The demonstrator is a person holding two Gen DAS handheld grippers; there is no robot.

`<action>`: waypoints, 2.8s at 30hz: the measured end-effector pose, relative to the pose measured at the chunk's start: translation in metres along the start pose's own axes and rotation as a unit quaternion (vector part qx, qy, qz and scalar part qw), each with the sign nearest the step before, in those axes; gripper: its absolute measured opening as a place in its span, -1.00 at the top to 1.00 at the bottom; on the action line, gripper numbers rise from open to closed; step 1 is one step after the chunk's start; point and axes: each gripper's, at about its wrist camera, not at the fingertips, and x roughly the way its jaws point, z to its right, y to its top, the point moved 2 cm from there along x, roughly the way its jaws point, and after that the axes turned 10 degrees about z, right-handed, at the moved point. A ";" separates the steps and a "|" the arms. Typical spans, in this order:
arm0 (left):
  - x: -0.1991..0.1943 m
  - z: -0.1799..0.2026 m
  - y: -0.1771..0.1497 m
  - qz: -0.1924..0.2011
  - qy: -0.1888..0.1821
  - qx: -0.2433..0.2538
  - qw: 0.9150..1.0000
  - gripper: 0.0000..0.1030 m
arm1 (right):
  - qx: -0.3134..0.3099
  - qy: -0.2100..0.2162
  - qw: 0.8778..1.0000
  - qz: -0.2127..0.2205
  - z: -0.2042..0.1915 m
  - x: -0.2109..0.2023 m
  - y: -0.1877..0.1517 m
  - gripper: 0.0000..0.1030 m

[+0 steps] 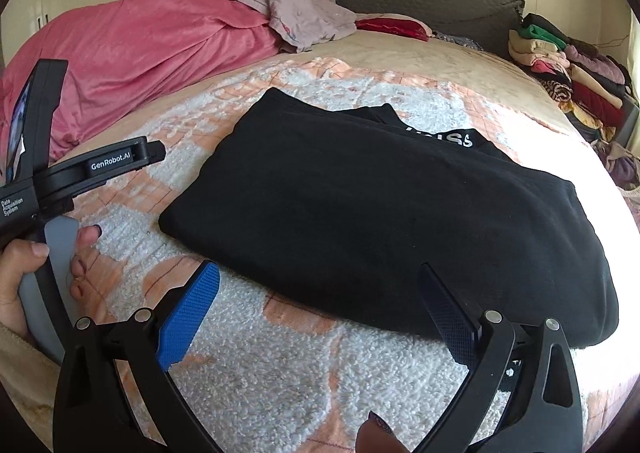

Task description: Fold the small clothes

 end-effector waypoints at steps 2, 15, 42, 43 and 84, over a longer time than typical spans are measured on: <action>0.001 -0.002 0.000 -0.001 0.002 -0.002 1.000 -0.82 | -0.008 0.004 1.000 -0.003 -0.005 0.003 -0.002 -0.91; 0.011 -0.020 0.025 -0.010 0.023 -0.006 1.000 -0.82 | -0.090 -0.010 0.996 -0.025 -0.032 0.027 -0.009 -0.91; 0.083 0.114 0.071 -0.100 -0.075 0.117 0.985 -0.81 | -0.096 -0.036 0.994 -0.026 -0.018 0.040 -0.013 -0.91; 0.085 0.113 0.070 -0.107 -0.081 0.114 0.984 -0.81 | -0.100 -0.039 0.994 -0.026 -0.019 0.042 -0.013 -0.91; 0.122 0.095 0.046 -0.194 -0.082 0.081 0.974 -0.81 | -0.047 0.021 0.997 0.058 -0.012 0.044 0.022 0.53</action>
